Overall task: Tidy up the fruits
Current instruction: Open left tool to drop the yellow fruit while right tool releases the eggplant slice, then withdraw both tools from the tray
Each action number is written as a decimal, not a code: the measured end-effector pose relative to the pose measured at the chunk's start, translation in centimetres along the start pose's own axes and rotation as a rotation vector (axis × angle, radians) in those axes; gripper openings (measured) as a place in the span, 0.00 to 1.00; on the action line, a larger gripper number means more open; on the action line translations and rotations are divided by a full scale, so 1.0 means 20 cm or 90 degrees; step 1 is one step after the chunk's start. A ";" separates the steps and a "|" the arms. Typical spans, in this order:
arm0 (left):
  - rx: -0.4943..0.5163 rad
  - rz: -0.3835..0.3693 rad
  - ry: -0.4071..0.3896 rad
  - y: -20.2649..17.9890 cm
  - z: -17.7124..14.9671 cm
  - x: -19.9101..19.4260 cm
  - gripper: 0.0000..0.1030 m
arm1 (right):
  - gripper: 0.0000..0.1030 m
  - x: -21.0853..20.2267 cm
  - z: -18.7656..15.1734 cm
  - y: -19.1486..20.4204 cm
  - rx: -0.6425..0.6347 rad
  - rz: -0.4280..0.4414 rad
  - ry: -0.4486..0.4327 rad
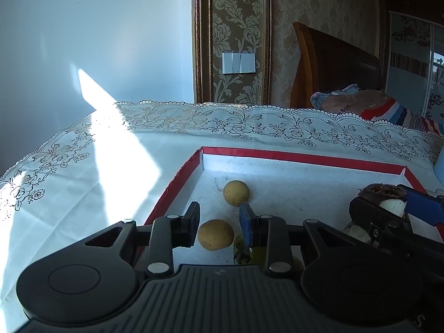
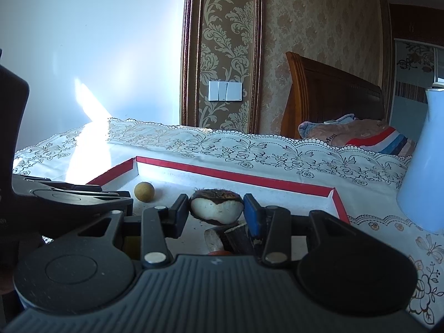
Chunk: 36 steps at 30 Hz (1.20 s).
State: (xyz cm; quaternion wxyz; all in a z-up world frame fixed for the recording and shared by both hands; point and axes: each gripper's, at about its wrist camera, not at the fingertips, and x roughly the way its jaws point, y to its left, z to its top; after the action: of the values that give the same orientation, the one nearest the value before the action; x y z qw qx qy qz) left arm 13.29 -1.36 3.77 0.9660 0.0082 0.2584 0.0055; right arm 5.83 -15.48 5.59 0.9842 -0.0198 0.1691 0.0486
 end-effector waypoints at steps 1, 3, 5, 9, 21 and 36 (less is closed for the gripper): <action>0.000 -0.001 0.000 0.00 0.00 0.00 0.29 | 0.39 0.00 0.00 0.00 0.001 0.000 0.000; -0.001 -0.006 0.004 0.00 0.00 0.00 0.30 | 0.39 0.00 0.00 0.00 0.002 -0.001 -0.001; 0.001 -0.002 0.003 0.00 0.00 0.01 0.35 | 0.39 0.00 0.00 0.00 0.001 0.000 -0.002; -0.004 0.015 -0.024 0.01 0.00 -0.02 0.72 | 0.40 -0.01 0.00 -0.01 0.008 0.000 -0.004; 0.002 0.005 -0.008 0.00 -0.01 -0.01 0.72 | 0.40 -0.01 0.00 -0.02 0.017 -0.002 -0.009; -0.002 -0.005 -0.013 0.01 -0.02 -0.12 0.77 | 0.50 -0.10 -0.02 -0.07 0.051 -0.011 -0.021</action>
State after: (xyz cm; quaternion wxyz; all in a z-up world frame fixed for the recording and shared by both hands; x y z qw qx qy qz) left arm 11.09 -1.25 4.59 0.9686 0.0058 0.2486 0.0021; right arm 3.93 -17.03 6.00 0.9873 0.0190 0.1542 0.0339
